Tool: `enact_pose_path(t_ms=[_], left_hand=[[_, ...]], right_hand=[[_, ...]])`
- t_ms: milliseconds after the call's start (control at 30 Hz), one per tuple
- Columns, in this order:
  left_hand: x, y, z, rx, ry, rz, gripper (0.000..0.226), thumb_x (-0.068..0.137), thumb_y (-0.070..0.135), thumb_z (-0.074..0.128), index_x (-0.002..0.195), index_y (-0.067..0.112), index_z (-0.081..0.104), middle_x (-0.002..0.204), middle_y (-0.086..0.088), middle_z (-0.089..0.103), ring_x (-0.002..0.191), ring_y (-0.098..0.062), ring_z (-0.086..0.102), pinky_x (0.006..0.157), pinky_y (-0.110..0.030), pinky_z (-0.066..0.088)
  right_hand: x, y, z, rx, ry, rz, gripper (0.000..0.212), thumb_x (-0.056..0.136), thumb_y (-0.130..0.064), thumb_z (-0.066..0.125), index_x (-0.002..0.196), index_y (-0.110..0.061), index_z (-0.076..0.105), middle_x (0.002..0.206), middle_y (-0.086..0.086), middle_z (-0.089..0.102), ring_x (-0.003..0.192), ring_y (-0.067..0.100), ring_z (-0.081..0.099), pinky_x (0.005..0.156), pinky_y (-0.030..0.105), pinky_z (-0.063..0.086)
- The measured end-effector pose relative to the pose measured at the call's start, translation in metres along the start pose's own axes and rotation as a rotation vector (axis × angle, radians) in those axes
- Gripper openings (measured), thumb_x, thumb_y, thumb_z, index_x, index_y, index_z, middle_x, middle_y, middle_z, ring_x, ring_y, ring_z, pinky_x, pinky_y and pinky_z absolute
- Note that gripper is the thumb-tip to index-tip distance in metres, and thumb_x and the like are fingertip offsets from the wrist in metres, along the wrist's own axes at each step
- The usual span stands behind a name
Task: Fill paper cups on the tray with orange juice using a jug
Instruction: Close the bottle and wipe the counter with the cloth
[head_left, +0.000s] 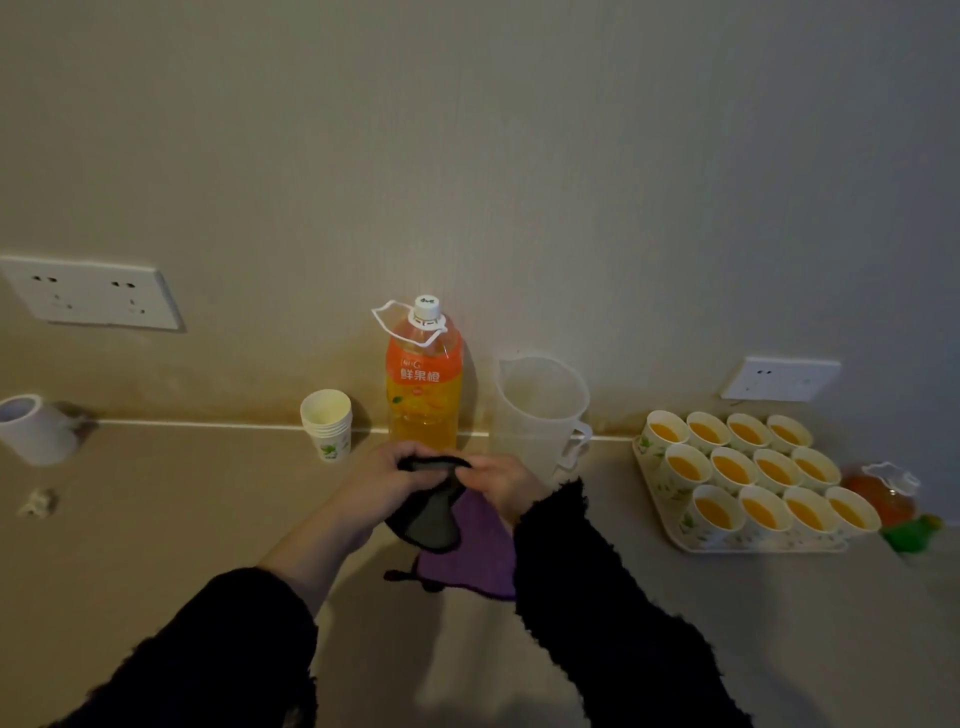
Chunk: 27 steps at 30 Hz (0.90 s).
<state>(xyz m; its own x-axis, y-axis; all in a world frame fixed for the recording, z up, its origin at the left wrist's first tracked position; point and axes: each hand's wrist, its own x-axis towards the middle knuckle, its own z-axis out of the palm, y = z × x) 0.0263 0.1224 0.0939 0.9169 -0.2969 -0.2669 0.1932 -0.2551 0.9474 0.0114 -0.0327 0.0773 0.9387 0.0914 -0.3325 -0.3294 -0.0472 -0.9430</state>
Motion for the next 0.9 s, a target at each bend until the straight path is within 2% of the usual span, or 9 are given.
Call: enact_pose_path(t_ms=[100,200,333,433,533,667,733,800,900], left_hand=[[0.007,0.001,-0.005,-0.001,0.042,0.032,0.01,0.086,0.011,0.065,0.085,0.001,0.064,0.077,-0.007,0.061,0.075,-0.018,0.053,0.068,-0.029,0.039],[0.009,0.01,-0.004,-0.009,0.001,0.073,0.013,0.086,0.016,0.064,0.085,0.003,0.062,0.076,-0.005,0.061,0.073,-0.017,0.054,0.067,-0.031,0.038],[0.012,0.028,0.004,-0.141,0.0,0.119,0.015,0.096,0.01,0.05,0.082,0.011,0.053,0.076,-0.007,0.058,0.074,-0.019,0.054,0.067,-0.031,0.042],[0.012,0.037,0.001,-0.227,-0.035,0.094,0.01,0.097,0.014,0.048,0.09,0.013,0.056,0.085,-0.006,0.062,0.082,-0.021,0.058,0.073,-0.035,0.045],[0.011,0.043,-0.01,-0.366,-0.043,0.091,0.015,0.098,0.016,0.047,0.105,0.014,0.06,0.098,-0.005,0.068,0.092,-0.02,0.063,0.078,-0.036,0.049],[0.013,0.043,-0.029,-0.334,0.016,0.049,0.018,0.101,0.02,0.042,0.092,0.021,0.057,0.094,-0.002,0.066,0.09,-0.017,0.061,0.071,-0.03,0.048],[0.015,0.039,-0.039,-0.139,0.069,-0.004,0.02,0.102,0.024,0.039,0.093,0.018,0.056,0.101,-0.008,0.064,0.092,-0.021,0.06,0.078,-0.034,0.049],[0.015,0.035,-0.044,0.178,0.086,-0.048,0.024,0.102,0.031,0.038,0.097,0.016,0.056,0.107,-0.011,0.062,0.096,-0.022,0.059,0.086,-0.036,0.047],[0.012,0.034,-0.046,0.179,-0.124,-0.113,0.04,0.089,0.056,0.047,0.103,0.02,0.056,0.107,-0.002,0.062,0.097,-0.014,0.059,0.085,-0.029,0.047]], right_hand=[[-0.001,-0.007,-0.013,-0.302,0.021,-0.073,0.027,0.096,0.0,0.047,0.118,0.005,0.06,0.077,-0.003,0.066,0.071,0.002,0.061,0.079,0.026,0.047],[-0.003,-0.018,-0.023,-0.619,0.077,-0.199,0.028,0.096,-0.014,0.05,0.114,0.002,0.064,0.103,0.016,0.064,0.095,0.024,0.057,0.085,0.031,0.042],[-0.007,-0.019,-0.017,-0.662,0.137,-0.307,0.05,0.078,-0.033,0.045,0.114,-0.003,0.061,0.108,0.017,0.064,0.098,0.028,0.059,0.083,0.031,0.043],[-0.003,-0.008,-0.024,-0.731,0.089,-0.229,0.043,0.075,-0.02,0.056,0.116,-0.007,0.061,0.109,0.014,0.066,0.102,0.027,0.061,0.085,0.034,0.048],[-0.003,0.005,-0.033,-0.827,0.049,-0.109,0.052,0.059,-0.028,0.049,0.102,-0.007,0.068,0.095,0.012,0.067,0.091,0.02,0.062,0.07,0.023,0.04],[0.0,-0.001,-0.046,-0.4,0.142,0.034,0.026,0.051,-0.018,0.053,0.073,-0.011,0.066,0.073,0.008,0.063,0.074,0.019,0.058,0.06,0.023,0.046],[-0.002,-0.014,-0.052,-0.2,0.154,0.028,0.01,0.065,-0.006,0.062,0.062,-0.013,0.066,0.063,0.004,0.064,0.066,0.017,0.061,0.062,0.023,0.047],[-0.003,-0.02,-0.059,0.05,0.152,-0.016,0.044,0.086,0.009,0.048,0.05,-0.009,0.067,0.054,0.002,0.065,0.052,0.009,0.063,0.058,0.022,0.049],[-0.004,-0.023,-0.062,0.48,0.12,0.006,0.037,0.094,-0.006,0.047,0.066,-0.005,0.071,0.063,0.008,0.067,0.052,0.014,0.066,0.048,0.019,0.052]])
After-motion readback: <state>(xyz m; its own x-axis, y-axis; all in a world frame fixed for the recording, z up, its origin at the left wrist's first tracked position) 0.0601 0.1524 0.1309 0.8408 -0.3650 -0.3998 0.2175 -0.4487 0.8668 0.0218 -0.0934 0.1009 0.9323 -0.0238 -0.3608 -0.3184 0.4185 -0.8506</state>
